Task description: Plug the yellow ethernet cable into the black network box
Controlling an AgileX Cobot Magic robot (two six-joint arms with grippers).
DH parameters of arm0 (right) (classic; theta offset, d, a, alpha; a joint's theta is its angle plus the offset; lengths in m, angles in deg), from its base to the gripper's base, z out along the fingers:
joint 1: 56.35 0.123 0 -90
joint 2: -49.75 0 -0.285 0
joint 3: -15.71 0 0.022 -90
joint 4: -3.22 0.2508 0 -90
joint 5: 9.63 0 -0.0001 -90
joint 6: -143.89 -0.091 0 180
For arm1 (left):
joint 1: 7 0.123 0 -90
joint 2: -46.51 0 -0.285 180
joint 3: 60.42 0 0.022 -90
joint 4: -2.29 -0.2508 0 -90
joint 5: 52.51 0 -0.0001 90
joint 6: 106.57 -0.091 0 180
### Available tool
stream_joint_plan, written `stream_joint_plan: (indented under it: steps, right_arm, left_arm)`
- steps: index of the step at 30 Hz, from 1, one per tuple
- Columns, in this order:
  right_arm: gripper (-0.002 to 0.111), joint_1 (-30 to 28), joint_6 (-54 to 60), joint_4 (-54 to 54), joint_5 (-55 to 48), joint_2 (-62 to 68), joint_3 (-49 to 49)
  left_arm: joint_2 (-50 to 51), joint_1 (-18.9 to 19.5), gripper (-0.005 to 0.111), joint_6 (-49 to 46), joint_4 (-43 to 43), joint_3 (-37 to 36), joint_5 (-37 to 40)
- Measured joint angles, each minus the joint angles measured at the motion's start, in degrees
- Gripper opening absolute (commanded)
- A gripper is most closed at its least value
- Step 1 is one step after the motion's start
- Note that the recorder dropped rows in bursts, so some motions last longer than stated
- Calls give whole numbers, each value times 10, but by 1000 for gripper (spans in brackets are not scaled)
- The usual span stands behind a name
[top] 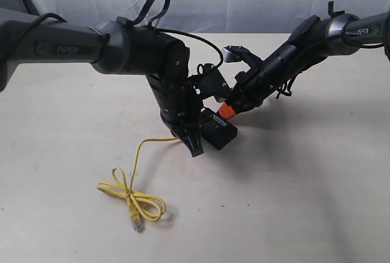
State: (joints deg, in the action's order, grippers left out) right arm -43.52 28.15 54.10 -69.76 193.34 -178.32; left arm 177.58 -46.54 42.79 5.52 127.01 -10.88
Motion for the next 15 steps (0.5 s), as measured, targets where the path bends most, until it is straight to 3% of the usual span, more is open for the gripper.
stream_joint_plan:
  steps: [15]
  right_arm:
    - [-1, 1, 0, 0, 3, 0, 0]
  left_arm:
    - [0, 0, 0, 1, 5, 0, 10]
